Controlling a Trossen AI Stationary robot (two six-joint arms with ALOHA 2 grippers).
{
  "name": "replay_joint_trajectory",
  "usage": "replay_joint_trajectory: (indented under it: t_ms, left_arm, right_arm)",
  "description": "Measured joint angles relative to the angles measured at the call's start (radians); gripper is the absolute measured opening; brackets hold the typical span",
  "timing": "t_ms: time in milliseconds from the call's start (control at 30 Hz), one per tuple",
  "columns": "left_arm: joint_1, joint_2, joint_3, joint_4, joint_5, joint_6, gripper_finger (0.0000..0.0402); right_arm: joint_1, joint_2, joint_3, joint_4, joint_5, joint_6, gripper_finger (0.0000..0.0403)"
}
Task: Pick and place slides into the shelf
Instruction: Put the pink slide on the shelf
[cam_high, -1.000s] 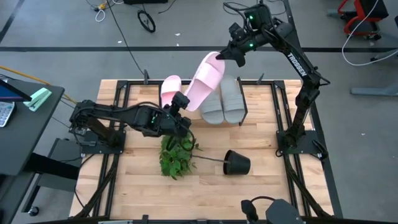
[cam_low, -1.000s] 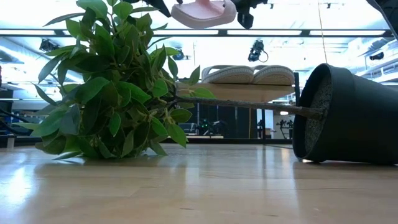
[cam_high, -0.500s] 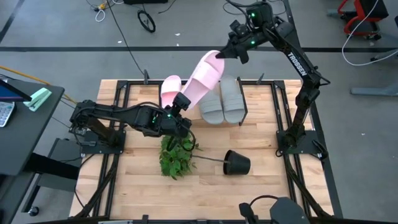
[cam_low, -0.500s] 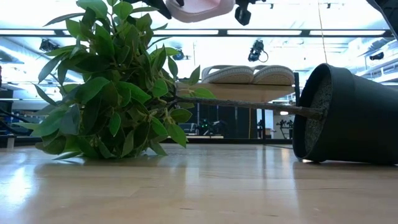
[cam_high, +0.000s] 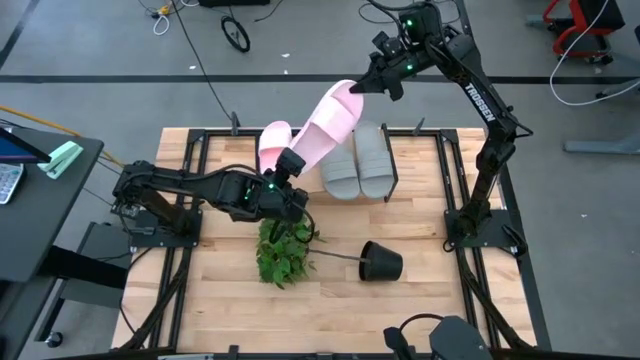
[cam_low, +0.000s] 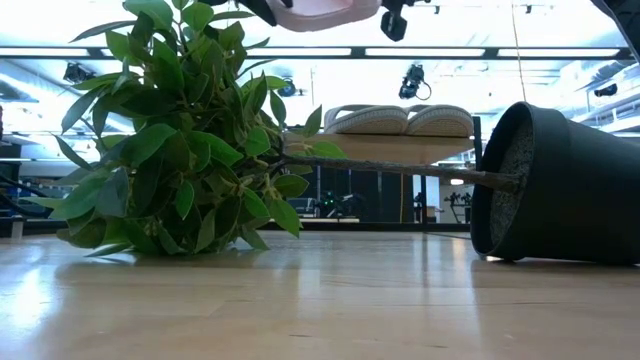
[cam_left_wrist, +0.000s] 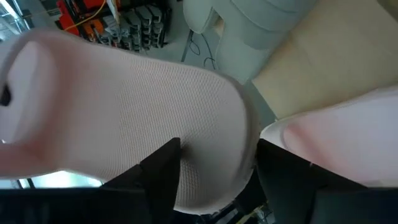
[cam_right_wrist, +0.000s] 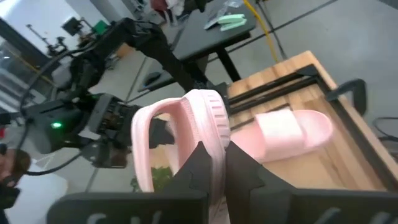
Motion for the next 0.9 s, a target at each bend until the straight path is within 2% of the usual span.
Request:
replay_joint_trajectory:
  t_ms: [333, 533, 633, 900]
  left_arm:
    - [-0.011, 0.001, -0.001, 0.052, -0.032, 0.051, 0.0132]
    - [-0.024, 0.001, -0.001, 0.068, -0.089, 0.037, 0.0076]
    - [-0.033, 0.001, -0.001, 0.074, -0.092, 0.025, 0.0047]
    - [-0.048, 0.001, -0.001, 0.086, -0.131, -0.125, 0.0044]
  right_arm:
    - [-0.006, -0.001, -0.008, -0.095, 0.107, -0.079, 0.0023]
    - [-0.006, -0.001, -0.008, -0.108, 0.132, -0.09, 0.0024]
    - [-0.004, 0.0, -0.009, -0.113, 0.167, -0.117, 0.0044]
    - [0.01, 0.001, -0.01, -0.167, 0.309, -0.299, 0.0121]
